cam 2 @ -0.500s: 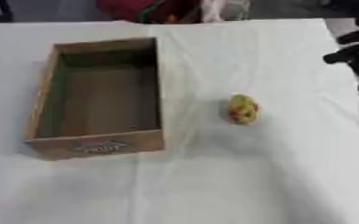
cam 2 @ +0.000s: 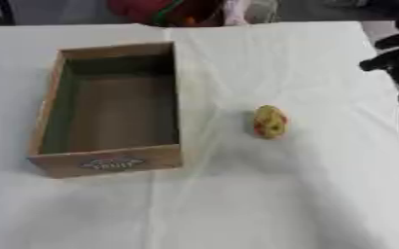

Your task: Pick up objects on the table and place them in the box.

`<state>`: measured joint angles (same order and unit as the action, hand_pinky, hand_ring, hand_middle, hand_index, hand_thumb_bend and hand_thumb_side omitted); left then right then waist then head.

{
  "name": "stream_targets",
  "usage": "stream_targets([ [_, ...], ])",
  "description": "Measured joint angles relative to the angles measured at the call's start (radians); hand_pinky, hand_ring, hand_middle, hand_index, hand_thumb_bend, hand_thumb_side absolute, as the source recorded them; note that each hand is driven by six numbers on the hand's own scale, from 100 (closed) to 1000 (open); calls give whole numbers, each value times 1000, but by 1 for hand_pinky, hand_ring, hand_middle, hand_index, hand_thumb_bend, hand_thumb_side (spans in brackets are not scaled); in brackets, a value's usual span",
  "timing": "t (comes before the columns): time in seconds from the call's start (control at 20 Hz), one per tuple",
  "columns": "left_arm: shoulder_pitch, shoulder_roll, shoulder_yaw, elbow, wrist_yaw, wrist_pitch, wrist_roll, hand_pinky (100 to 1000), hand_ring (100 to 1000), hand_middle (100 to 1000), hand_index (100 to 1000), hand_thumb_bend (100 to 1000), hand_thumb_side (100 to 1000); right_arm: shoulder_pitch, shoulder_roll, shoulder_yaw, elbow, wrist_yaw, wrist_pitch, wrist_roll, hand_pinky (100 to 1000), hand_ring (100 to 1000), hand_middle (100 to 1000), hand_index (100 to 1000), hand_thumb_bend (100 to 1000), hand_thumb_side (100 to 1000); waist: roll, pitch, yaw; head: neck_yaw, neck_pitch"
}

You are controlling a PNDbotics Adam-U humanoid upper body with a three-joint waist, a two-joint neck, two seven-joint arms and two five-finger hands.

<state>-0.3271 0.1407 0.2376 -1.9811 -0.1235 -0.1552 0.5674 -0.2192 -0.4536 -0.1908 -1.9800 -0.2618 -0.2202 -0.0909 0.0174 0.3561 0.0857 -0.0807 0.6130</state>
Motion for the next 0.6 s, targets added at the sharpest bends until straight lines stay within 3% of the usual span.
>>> stream_targets([
  [0.25,0,0,0,0,0,0,0,378,395,485,674,100,853,-5,-18,0,0,7,5,-12,622,536,612,811,100,753,0,-1,0,0,0],
  [0.45,0,0,0,0,0,0,0,378,394,485,674,100,853,-31,-86,4,0,69,20,-42,628,555,632,825,100,739,-1,-2,2,0,2],
  [0.6,1,0,0,0,0,0,-1,378,394,485,675,100,853,-54,-148,22,0,148,52,-61,634,567,651,831,100,793,-1,-2,5,0,3],
])
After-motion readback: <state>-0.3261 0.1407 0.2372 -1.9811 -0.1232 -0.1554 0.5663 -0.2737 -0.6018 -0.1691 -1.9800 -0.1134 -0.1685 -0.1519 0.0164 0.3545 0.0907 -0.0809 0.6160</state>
